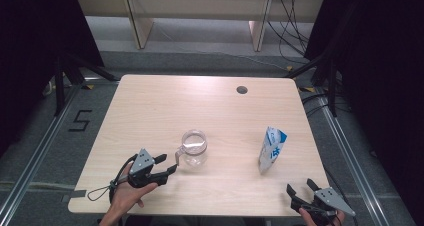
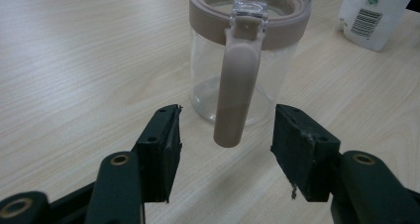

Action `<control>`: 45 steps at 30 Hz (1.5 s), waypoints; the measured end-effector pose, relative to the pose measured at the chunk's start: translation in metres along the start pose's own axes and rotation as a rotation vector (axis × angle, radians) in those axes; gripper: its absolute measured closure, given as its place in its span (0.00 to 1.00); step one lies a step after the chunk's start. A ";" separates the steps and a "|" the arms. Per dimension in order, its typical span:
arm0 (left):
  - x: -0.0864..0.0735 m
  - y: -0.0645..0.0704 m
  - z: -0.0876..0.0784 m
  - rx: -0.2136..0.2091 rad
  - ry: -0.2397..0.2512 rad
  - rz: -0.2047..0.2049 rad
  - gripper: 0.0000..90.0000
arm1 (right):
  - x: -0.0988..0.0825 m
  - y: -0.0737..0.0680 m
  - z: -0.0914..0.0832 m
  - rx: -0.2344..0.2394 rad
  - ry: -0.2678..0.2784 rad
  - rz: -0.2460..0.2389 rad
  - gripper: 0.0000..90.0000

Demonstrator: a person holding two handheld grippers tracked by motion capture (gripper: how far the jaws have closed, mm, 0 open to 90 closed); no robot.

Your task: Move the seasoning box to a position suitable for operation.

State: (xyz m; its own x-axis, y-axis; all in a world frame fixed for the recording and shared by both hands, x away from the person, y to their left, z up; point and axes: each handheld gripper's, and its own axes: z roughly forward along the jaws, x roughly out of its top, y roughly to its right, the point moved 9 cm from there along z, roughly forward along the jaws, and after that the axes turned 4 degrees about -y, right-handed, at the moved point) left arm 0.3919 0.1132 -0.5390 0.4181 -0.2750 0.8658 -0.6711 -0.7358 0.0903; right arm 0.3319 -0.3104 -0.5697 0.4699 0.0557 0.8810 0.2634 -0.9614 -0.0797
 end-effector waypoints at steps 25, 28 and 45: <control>0.008 0.003 0.019 -0.015 -0.003 0.027 0.64 | -0.001 -0.005 -0.001 0.005 -0.011 0.043 0.26; 0.009 0.004 0.021 -0.020 -0.001 0.033 0.66 | -0.001 -0.004 -0.001 0.009 -0.013 0.023 0.26; 0.015 0.005 0.023 -0.026 0.007 0.038 0.77 | 0.000 -0.001 0.001 0.008 0.005 -0.006 0.26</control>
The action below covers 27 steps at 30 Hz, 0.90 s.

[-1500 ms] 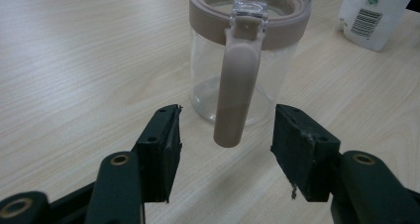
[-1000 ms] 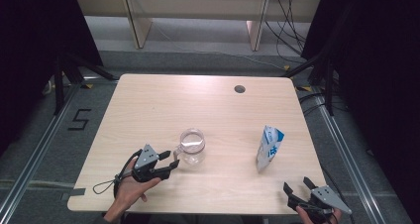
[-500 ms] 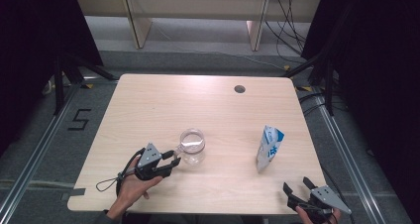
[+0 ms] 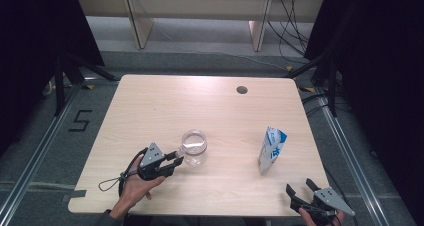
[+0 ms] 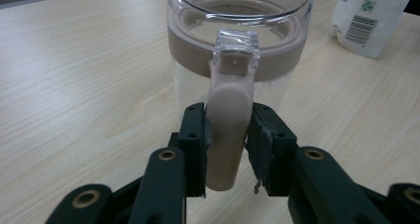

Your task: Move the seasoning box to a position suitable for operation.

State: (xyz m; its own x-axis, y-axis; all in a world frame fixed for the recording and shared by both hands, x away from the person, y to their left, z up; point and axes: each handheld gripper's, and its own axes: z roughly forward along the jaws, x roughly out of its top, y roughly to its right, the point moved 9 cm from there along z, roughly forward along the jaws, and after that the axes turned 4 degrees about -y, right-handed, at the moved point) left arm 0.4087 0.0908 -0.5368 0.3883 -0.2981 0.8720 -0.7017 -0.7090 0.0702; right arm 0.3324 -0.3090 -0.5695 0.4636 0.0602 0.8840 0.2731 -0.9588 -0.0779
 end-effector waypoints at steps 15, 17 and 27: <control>0.000 0.007 0.001 -0.020 0.009 0.057 0.81 | -0.001 0.000 0.000 0.001 -0.003 0.006 0.26; 0.000 0.007 0.001 -0.022 0.011 0.059 0.81 | -0.001 0.001 0.000 -0.002 -0.002 0.002 0.26; 0.002 0.022 0.001 -0.064 0.013 0.092 0.81 | -0.001 0.000 0.000 -0.006 -0.006 0.017 0.26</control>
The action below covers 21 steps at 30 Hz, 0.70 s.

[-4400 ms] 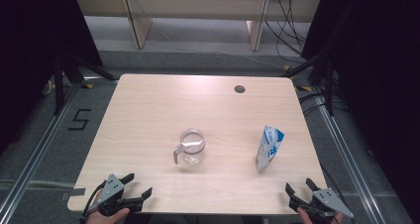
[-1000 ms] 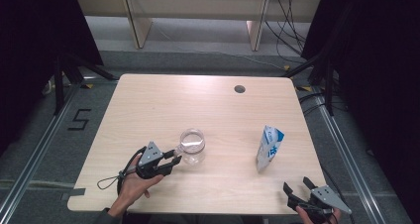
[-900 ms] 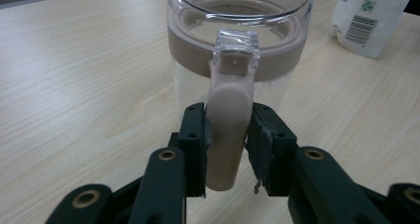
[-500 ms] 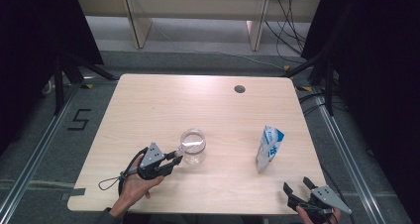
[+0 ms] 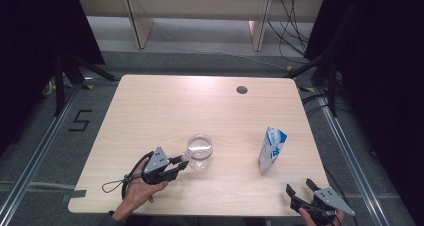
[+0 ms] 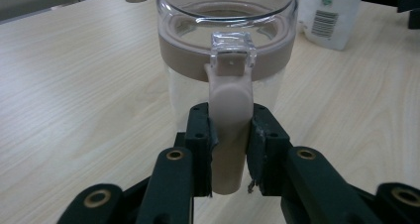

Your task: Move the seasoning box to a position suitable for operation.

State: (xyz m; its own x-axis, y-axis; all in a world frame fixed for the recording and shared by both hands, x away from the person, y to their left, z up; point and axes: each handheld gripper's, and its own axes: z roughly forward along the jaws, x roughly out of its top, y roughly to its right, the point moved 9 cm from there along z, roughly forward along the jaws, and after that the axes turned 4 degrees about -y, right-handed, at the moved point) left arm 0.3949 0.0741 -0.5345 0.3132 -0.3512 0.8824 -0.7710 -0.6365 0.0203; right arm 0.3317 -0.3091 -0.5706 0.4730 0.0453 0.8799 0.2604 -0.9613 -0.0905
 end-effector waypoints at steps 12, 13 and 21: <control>0.000 0.016 0.005 -0.075 0.001 0.038 0.81 | 0.000 0.001 0.001 -0.004 -0.005 -0.026 0.26; 0.000 0.016 0.005 -0.075 0.001 0.038 0.81 | 0.000 0.001 0.001 -0.004 -0.005 -0.026 0.26; 0.001 0.027 0.007 -0.121 0.007 0.070 0.81 | -0.001 -0.003 0.001 0.018 -0.012 -0.017 0.26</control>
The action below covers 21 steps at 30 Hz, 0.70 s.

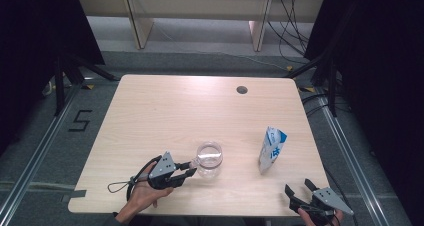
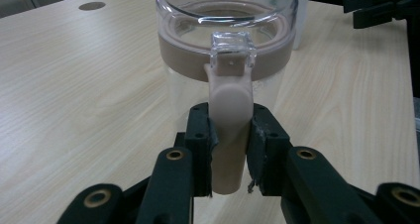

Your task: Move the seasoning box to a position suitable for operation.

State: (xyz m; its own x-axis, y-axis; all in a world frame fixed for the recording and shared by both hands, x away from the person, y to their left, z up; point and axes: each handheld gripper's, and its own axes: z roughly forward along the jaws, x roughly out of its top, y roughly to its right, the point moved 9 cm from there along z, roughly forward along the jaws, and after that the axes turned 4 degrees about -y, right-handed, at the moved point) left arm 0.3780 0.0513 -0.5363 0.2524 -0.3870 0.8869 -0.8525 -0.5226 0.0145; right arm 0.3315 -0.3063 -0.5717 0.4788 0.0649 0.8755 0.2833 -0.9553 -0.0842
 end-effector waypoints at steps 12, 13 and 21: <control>0.001 0.011 0.003 -0.053 0.004 0.006 0.81 | 0.000 -0.002 0.001 0.002 0.000 0.011 0.26; 0.002 0.010 0.004 -0.072 0.008 0.037 0.81 | -0.001 -0.002 0.001 0.003 -0.003 0.016 0.26; 0.003 0.012 0.006 -0.078 0.004 0.049 0.81 | -0.001 -0.002 0.001 0.003 -0.007 0.006 0.26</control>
State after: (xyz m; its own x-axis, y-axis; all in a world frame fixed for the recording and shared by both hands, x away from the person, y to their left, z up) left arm 0.3712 0.0396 -0.5362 0.2076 -0.4076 0.8893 -0.8970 -0.4421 0.0067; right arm 0.3312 -0.3042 -0.5731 0.4868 0.0608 0.8714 0.2827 -0.9549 -0.0913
